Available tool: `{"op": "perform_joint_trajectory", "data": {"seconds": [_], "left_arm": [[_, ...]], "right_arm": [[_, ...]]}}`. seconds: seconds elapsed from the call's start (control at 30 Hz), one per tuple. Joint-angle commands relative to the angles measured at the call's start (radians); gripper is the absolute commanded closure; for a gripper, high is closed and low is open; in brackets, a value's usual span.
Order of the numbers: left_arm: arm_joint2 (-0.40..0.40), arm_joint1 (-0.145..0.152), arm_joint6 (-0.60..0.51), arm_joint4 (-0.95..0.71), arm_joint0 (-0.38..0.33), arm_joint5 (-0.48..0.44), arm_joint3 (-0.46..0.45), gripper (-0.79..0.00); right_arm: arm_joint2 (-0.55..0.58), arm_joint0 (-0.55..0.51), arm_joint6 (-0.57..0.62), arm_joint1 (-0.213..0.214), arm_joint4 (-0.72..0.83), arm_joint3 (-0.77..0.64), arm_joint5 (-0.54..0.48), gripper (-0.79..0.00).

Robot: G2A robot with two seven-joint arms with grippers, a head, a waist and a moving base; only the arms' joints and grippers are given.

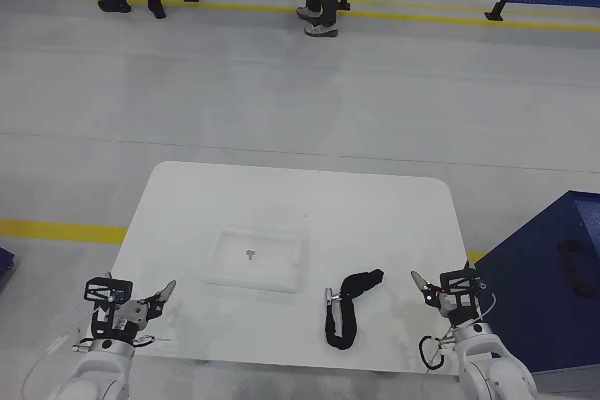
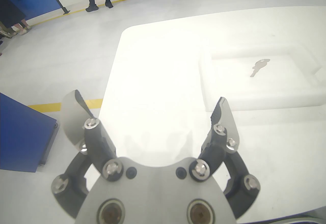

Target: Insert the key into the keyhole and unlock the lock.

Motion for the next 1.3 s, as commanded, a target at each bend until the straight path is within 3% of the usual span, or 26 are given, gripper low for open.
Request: {"op": "perform_joint_trajectory", "data": {"seconds": [0.0, 0.37, 0.47, 0.63, 0.8, 0.97, 1.0, 1.27], "left_arm": [[0.000, 0.000, 0.000, 0.000, 0.000, 0.000, 0.000, -0.784], [-0.001, 0.001, 0.002, 0.022, -0.006, -0.003, 0.000, -0.785], [0.001, 0.007, -0.012, 0.096, -0.041, -0.068, -0.036, -0.785], [0.031, 0.024, -0.193, 0.161, -0.197, -0.351, -0.095, -0.785], [0.182, 0.027, -0.428, 0.162, -0.459, -0.650, -0.054, -0.785], [0.348, 0.008, -0.561, 0.141, -0.690, -0.768, 0.075, -0.785], [0.365, 0.004, -0.600, 0.155, -0.729, -0.747, 0.096, -0.785], [0.370, 0.003, -0.613, 0.164, -0.739, -0.728, 0.100, -0.785]], "right_arm": [[0.000, 0.000, 0.000, 0.000, 0.000, 0.000, 0.000, -0.784], [0.000, 0.000, 0.000, 0.000, 0.000, 0.000, 0.000, -0.785], [0.000, 0.000, 0.000, 0.000, 0.000, 0.000, 0.000, -0.785], [0.000, 0.000, 0.000, 0.000, 0.000, 0.000, 0.000, -0.785], [0.000, 0.000, 0.000, 0.000, 0.000, 0.000, 0.000, -0.785], [0.000, 0.000, 0.000, 0.000, 0.000, 0.000, 0.000, -0.785], [0.000, 0.000, 0.000, 0.000, 0.000, 0.000, 0.000, -0.785], [0.000, 0.000, 0.000, 0.000, 0.000, 0.000, 0.000, -0.785]]}}
